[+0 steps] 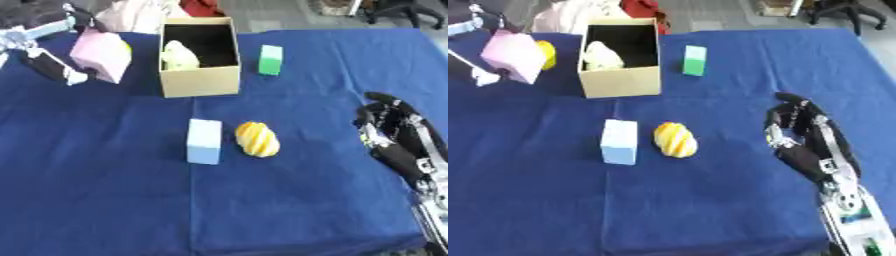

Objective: Pick up objects on the table and place them in the box.

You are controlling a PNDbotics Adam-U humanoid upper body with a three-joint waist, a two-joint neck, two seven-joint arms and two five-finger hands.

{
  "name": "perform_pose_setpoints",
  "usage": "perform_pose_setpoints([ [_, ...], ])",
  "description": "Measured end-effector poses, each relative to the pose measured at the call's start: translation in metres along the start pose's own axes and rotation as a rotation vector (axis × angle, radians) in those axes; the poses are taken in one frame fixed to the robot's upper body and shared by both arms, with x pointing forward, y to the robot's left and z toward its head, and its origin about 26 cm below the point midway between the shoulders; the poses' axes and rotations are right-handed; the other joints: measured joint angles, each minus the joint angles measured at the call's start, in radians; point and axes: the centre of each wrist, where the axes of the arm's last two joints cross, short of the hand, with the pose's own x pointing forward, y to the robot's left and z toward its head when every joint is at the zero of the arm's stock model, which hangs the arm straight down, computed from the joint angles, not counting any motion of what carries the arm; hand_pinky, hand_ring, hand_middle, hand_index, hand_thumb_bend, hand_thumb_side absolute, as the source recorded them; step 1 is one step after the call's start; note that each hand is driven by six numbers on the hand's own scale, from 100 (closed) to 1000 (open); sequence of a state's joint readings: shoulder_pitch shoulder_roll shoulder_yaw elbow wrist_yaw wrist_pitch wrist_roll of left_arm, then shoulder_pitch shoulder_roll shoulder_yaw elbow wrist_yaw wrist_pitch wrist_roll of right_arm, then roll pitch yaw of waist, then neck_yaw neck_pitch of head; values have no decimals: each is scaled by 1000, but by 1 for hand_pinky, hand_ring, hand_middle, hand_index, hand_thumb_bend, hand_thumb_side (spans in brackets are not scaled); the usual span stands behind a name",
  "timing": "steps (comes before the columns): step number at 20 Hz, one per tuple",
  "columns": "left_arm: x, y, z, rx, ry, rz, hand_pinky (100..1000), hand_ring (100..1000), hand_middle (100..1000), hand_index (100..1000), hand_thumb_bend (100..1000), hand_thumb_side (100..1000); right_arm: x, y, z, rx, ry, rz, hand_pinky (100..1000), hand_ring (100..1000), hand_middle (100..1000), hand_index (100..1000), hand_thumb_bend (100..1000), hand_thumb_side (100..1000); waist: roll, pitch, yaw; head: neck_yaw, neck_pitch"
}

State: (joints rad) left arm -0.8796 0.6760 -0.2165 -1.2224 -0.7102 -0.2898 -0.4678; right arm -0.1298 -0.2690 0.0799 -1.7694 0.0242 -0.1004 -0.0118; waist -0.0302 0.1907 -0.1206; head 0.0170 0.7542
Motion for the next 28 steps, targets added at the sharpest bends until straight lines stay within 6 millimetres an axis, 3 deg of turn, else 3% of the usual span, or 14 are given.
perform_pose_setpoints([
  [9,-2,-15,-32,164,128,14,799,630,611,731,272,100,6,8,-9,57,-31,-16,687,596,598,814,100,286,16,2,-123,58,-31],
  [15,2,-30,-47,197,163,16,808,662,646,767,287,100,8,10,-12,73,-39,-26,686,595,597,814,100,289,17,14,-157,86,-43],
  [16,3,-32,-49,192,163,15,813,684,677,797,311,161,8,10,-12,76,-39,-27,686,595,597,814,100,291,17,15,-158,88,-43],
  [17,4,-35,-51,189,162,15,814,686,680,800,311,162,9,11,-12,76,-40,-28,686,595,597,814,100,291,17,17,-158,89,-44],
  [19,7,-39,-54,185,160,16,822,712,717,850,339,255,9,11,-13,77,-40,-31,686,595,597,814,100,293,18,20,-158,92,-44],
  [20,8,-41,-55,185,159,15,828,727,740,869,374,351,9,11,-13,77,-41,-32,686,595,597,814,100,294,19,20,-158,92,-44],
  [24,11,-44,-56,203,153,9,838,740,765,901,460,516,9,11,-13,77,-41,-34,686,595,597,814,100,294,22,20,-156,93,-44],
  [28,14,-38,-56,250,145,16,845,753,784,912,473,515,9,10,-12,77,-41,-34,686,595,597,813,100,297,22,20,-147,89,-44],
])
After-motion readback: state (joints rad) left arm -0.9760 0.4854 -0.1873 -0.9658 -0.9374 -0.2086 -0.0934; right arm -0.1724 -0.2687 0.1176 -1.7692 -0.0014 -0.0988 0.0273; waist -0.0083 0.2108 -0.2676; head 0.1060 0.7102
